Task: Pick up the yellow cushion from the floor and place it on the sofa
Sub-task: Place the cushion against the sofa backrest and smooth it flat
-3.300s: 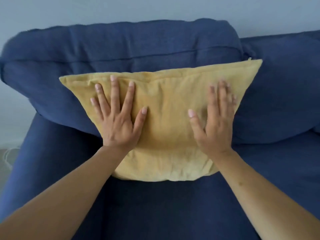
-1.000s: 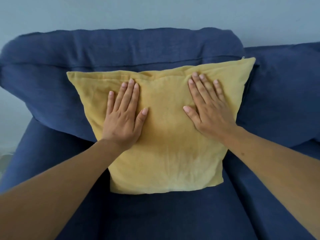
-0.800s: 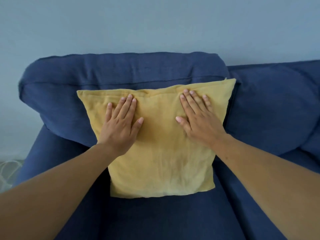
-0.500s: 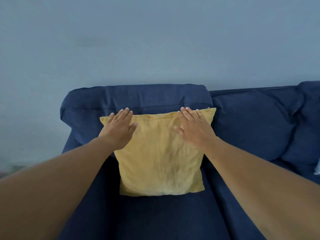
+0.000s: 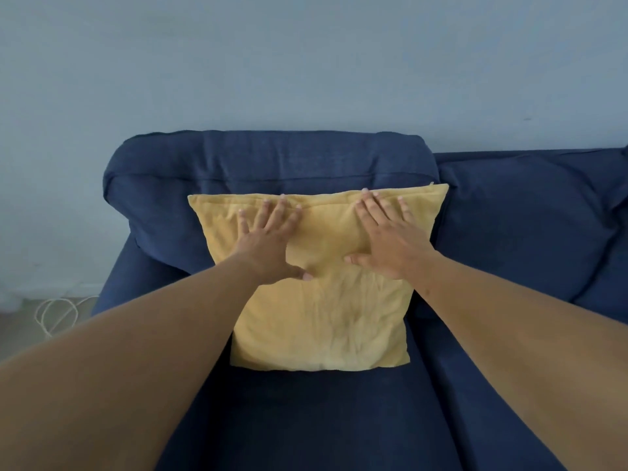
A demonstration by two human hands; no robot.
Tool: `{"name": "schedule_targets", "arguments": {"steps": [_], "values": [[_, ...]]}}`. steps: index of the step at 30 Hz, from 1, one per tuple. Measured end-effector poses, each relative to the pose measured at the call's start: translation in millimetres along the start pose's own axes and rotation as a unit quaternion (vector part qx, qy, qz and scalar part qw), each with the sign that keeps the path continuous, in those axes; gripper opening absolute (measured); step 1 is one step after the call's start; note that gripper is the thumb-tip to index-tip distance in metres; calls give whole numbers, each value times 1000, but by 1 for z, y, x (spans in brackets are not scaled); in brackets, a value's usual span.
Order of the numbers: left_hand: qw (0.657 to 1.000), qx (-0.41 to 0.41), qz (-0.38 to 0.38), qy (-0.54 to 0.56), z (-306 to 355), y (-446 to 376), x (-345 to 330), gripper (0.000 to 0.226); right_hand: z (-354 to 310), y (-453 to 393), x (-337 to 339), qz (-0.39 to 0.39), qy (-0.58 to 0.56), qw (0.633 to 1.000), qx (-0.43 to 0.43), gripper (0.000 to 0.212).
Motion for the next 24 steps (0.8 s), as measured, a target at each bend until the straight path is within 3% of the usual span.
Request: {"name": "schedule_targets", "arguments": {"steps": [5,12,24], "values": [[998,26,31,40,-39,-27,-18,135,37,-22,-28,0,-22,998,-57,123],[987,78,55,131,-90,-39,-32,120,66,-42,-44,-22,-60,994,-90,135],[994,83,42,56,-93,-50,-40,117,66,-51,-42,-67,-73,989,-106,136]]}}
Point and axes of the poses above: each hand's wrist, its own y-axis away from the middle knuckle, its own x-axis out of the back of the hand, z = x × y, the point moved 1 cm from there along -y, towards the middle knuckle, and after that the axes turned 10 degrees about -z, right-handed, at the moved point
